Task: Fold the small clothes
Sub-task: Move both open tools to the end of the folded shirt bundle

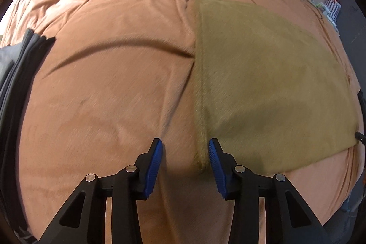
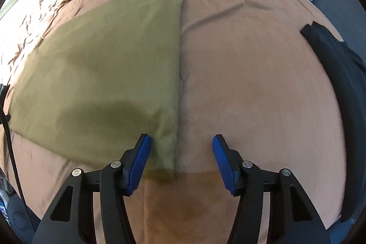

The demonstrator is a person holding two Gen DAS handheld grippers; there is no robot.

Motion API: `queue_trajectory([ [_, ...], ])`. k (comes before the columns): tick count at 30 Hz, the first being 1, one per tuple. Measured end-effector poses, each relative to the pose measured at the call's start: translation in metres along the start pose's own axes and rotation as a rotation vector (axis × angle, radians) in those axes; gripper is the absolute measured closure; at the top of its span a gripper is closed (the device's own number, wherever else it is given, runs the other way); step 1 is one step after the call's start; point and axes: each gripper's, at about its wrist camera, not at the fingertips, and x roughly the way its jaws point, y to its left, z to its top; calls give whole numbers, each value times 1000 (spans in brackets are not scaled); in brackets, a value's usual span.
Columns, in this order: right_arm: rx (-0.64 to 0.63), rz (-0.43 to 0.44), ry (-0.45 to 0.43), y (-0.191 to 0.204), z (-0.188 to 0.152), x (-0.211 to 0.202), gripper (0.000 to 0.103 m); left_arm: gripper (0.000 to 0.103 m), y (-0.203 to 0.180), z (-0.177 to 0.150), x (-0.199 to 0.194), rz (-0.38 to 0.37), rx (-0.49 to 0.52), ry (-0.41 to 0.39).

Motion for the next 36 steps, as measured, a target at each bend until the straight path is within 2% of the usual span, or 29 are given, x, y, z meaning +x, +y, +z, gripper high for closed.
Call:
queue_trajectory([
  [7, 20, 0, -8, -8, -16, -11, 48, 59, 7, -11, -8, 25, 17, 5],
  [11, 58, 41, -27, -21, -24, -24, 48, 59, 11, -16, -16, 66, 25, 14],
  [16, 182, 183, -78, -46, -42, -47, 48, 59, 26, -21, -41, -26, -65, -57],
  [20, 270, 302, -82, -61, -52, -48, 48, 59, 22, -22, -48, -116, -118, -80],
  [29, 405, 486, -59, -89, -62, -25, 48, 59, 15, -27, -32, -326, -235, -46],
  [33, 443, 550, -50, -97, -62, -10, 48, 59, 17, -28, -23, -360, -279, -30],
  [36, 453, 556, -44, -100, -61, 1, 48, 59, 19, -29, -14, -383, -310, -16],
])
